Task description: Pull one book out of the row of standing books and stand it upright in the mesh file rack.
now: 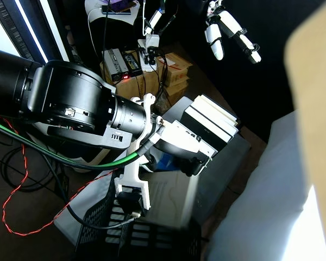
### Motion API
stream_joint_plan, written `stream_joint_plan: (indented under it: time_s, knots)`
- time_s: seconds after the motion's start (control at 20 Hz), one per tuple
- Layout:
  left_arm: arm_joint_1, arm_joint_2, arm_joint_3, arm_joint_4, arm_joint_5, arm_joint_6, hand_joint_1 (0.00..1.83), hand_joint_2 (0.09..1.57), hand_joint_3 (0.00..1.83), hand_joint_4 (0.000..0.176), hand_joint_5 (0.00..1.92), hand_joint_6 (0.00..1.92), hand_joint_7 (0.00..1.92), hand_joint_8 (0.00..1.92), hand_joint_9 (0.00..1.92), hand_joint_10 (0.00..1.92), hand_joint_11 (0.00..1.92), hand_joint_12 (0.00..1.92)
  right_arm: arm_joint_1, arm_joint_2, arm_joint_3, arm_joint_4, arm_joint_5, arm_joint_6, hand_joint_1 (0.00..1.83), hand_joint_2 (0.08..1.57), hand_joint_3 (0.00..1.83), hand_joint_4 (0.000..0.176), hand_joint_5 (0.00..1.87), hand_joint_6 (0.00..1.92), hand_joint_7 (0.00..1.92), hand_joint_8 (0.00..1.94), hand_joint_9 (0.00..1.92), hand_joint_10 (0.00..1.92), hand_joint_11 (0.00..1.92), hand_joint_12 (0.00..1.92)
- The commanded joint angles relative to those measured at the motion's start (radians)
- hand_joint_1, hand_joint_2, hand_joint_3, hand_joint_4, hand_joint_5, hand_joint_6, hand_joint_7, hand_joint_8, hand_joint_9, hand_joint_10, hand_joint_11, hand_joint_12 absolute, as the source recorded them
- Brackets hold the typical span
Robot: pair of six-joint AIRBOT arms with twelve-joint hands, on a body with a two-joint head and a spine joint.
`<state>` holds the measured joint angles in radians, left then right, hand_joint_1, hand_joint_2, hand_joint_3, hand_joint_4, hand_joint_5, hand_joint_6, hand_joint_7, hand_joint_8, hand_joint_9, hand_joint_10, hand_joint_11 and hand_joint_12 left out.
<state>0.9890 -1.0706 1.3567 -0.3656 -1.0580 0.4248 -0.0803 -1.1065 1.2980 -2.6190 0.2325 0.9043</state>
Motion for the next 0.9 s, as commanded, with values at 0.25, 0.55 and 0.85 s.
stream_joint_plan:
  time_s: [0.25, 0.55, 0.85]
  knots:
    - [-0.002, -0.001, 0.006, -0.014, -0.13, -0.005, 0.53, 1.36, 0.0, 0.014, 0.06, 0.0, 0.0, 0.0, 0.0, 0.0, 0.0, 0.0, 0.031, 0.049, -0.035, -0.002, -0.084, 0.0, 0.77, 1.16, 0.0, 0.028, 0.0, 0.08, 0.02, 0.0, 0.0, 0.42, 0.0, 1.0]
    - [-0.015, 0.007, -0.003, 0.005, -0.141, -0.006, 0.56, 1.36, 0.0, 0.021, 0.05, 0.0, 0.0, 0.0, 0.0, 0.0, 0.0, 0.0, 0.084, 0.11, -0.1, 0.069, -0.086, -0.001, 0.5, 1.29, 0.01, 0.061, 0.0, 0.0, 0.0, 0.0, 0.0, 0.0, 0.0, 0.14]
    - [-0.032, 0.021, -0.018, 0.017, -0.167, -0.005, 0.57, 1.35, 0.0, 0.033, 0.05, 0.0, 0.0, 0.0, 0.0, 0.0, 0.0, 0.0, 0.126, 0.134, -0.043, 0.831, 0.074, -0.368, 0.45, 1.34, 0.0, 0.041, 0.0, 0.0, 0.0, 0.0, 0.0, 0.0, 0.0, 0.02]
